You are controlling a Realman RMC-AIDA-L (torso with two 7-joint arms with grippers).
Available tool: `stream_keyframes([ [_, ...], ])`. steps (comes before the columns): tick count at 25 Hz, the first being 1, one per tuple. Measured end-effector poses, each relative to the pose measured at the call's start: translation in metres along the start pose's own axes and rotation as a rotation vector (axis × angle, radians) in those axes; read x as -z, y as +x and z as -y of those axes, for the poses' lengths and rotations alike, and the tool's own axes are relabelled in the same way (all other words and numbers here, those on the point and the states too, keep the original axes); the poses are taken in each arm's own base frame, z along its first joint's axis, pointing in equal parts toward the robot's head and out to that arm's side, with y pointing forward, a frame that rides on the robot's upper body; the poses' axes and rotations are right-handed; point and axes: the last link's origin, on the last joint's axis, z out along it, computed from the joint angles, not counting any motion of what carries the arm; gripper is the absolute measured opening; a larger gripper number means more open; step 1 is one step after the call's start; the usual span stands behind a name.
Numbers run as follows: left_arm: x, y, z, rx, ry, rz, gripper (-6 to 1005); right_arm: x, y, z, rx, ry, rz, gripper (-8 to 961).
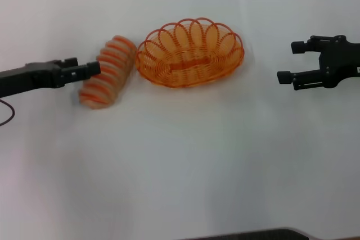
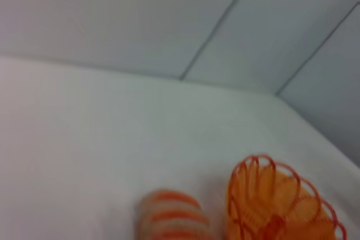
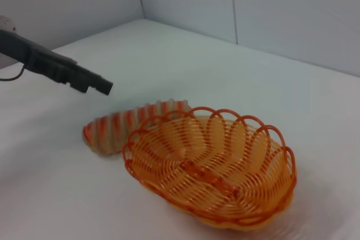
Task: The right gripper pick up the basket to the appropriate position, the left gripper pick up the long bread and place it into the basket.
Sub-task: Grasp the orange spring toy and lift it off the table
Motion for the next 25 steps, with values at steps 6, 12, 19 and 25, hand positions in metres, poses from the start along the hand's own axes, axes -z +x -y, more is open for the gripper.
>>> stream_keyframes([
  [6,-0.002,0.026,-0.007,-0.021,0.057,0.233,847,0.000,-0.002,0.003,0.003,0.012,-0.001,947],
  [12,-0.005,0.047,-0.018,-0.109,0.087,0.303,846,0.001,-0.004,0.006,0.008,0.024,-0.005,947],
  [19,-0.019,0.062,-0.033,-0.187,0.158,0.400,846,0.000,-0.003,0.008,0.006,0.036,-0.009,947],
  [25,-0.026,0.066,-0.040,-0.194,0.202,0.473,845,0.000,-0.004,0.008,0.008,0.034,-0.009,947],
])
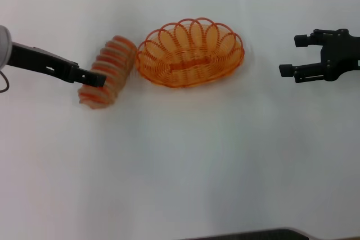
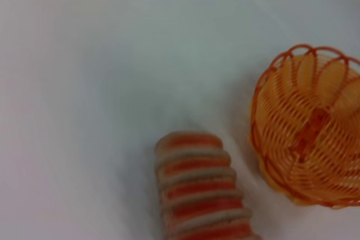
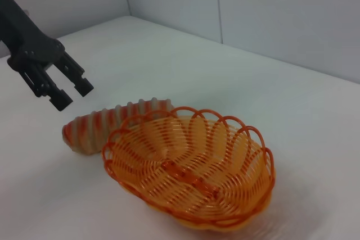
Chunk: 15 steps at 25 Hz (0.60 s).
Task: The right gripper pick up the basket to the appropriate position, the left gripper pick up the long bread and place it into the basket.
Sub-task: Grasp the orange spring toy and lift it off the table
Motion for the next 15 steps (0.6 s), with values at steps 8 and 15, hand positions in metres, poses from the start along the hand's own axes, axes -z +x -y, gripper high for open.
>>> stream_keyframes([
  [8,-0.011,0.004,-0.006,-0.016,0.031,0.025,845,-0.001,-0.001,0.000,0.001,0.002,0.001,947],
  [15,-0.018,0.007,-0.010,-0.046,0.055,0.045,844,-0.001,-0.003,0.001,0.008,0.005,0.001,947],
])
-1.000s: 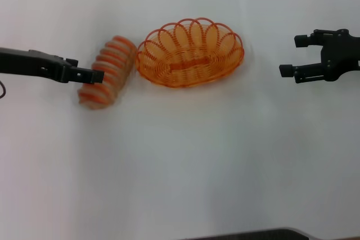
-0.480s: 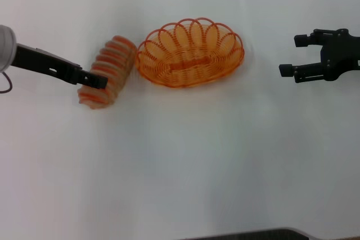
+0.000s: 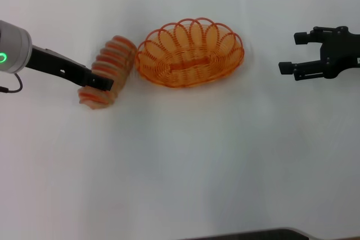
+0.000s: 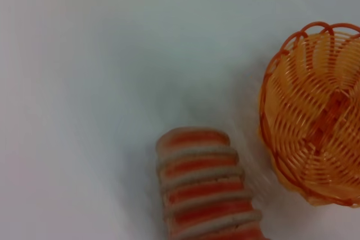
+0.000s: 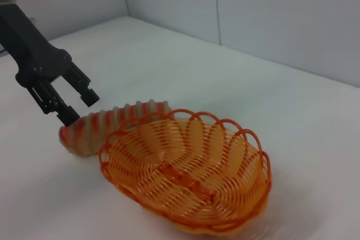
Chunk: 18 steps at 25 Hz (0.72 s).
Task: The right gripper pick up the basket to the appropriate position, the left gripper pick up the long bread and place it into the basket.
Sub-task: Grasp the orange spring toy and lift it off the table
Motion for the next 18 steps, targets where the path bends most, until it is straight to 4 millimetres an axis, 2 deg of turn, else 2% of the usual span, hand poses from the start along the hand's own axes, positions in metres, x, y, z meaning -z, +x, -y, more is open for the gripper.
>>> stream_keyframes([
  [18,-0.012,0.000,0.000,-0.028,0.050,0.040,843,0.000,-0.004,0.001,0.009,0.006,-0.001,948],
])
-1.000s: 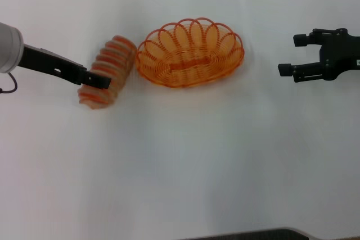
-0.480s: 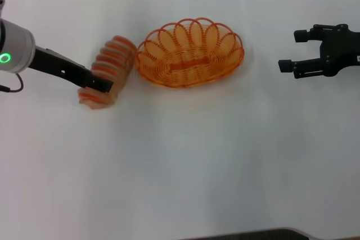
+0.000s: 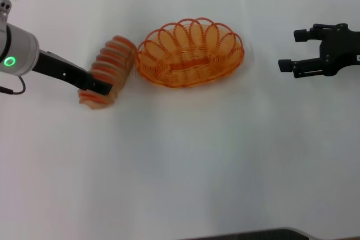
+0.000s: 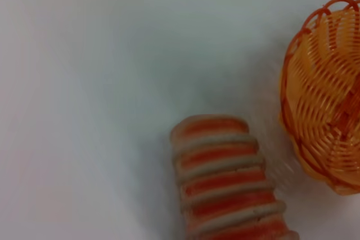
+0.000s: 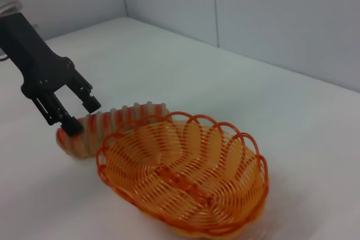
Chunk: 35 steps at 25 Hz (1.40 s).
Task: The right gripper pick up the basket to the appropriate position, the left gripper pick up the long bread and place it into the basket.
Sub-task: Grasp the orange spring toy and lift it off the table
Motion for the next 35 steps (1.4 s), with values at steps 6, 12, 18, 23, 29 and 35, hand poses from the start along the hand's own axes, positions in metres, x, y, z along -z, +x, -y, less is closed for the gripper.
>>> stream_keyframes([
  [6,-0.006,0.000,-0.002,-0.017,0.010,0.019,843,-0.001,0.000,0.000,0.001,-0.003,-0.002,948],
  [12,-0.008,0.001,-0.003,-0.026,0.017,0.017,843,-0.001,-0.001,0.000,0.003,-0.005,-0.002,948],
  [18,-0.010,0.000,-0.004,-0.031,0.014,0.026,844,-0.002,-0.002,0.000,0.006,-0.006,-0.001,948],
  [23,-0.012,-0.002,-0.005,-0.033,0.010,0.036,844,-0.002,-0.003,0.000,0.003,-0.007,0.000,948],
  [29,-0.013,-0.001,-0.006,-0.042,0.012,0.039,843,-0.003,-0.004,0.001,0.000,-0.007,0.000,948],
  [35,-0.013,-0.001,-0.006,-0.048,0.013,0.038,791,-0.002,-0.004,0.001,-0.004,-0.003,0.002,948],
])
